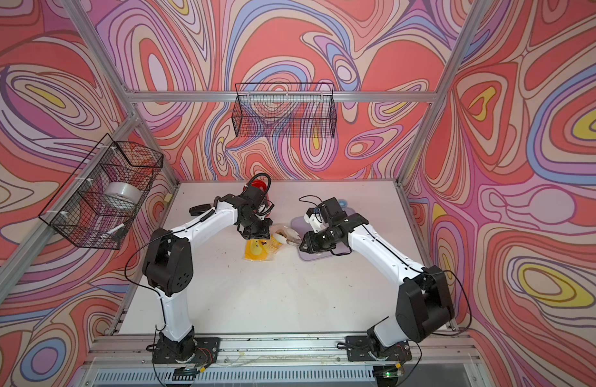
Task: Put the cookies into a resealable bag to prevent moisture
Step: Place the cookie in the ziploc bag.
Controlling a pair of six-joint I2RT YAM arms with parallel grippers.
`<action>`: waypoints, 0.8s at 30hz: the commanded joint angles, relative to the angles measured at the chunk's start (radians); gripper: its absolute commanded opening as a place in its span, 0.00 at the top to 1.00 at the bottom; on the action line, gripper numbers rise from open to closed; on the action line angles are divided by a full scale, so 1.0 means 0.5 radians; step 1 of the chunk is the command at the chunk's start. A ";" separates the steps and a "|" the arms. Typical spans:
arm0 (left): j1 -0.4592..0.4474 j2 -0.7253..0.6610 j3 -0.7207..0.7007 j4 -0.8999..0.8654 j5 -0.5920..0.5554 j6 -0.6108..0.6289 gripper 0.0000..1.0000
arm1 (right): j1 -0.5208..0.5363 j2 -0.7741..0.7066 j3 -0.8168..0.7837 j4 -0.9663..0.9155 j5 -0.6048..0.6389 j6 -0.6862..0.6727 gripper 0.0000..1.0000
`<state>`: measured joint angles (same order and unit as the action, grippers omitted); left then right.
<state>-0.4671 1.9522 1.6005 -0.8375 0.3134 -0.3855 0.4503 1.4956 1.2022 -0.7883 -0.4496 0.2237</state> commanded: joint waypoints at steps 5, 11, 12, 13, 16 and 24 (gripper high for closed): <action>-0.010 -0.016 -0.006 -0.021 -0.025 0.007 1.00 | 0.005 -0.112 0.021 -0.018 0.043 -0.050 0.54; -0.002 0.010 0.026 -0.031 -0.061 -0.008 1.00 | -0.077 -0.425 0.000 -0.140 -0.001 -0.186 0.58; -0.003 0.011 0.032 -0.032 -0.057 -0.009 1.00 | -0.134 -0.473 -0.016 -0.160 -0.009 -0.206 0.58; -0.002 0.008 0.037 -0.026 -0.046 -0.009 1.00 | -0.200 -0.500 -0.034 -0.177 0.013 -0.215 0.58; -0.002 -0.009 0.037 -0.013 -0.020 -0.001 1.00 | -0.331 -0.479 -0.090 -0.182 0.284 -0.170 0.58; -0.005 -0.053 0.022 -0.058 -0.050 0.027 1.00 | -0.332 -0.286 -0.309 0.107 0.773 0.052 0.59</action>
<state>-0.4667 1.9522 1.6009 -0.8383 0.3023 -0.3851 0.2821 1.3476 1.0756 -0.8013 -0.1596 0.2043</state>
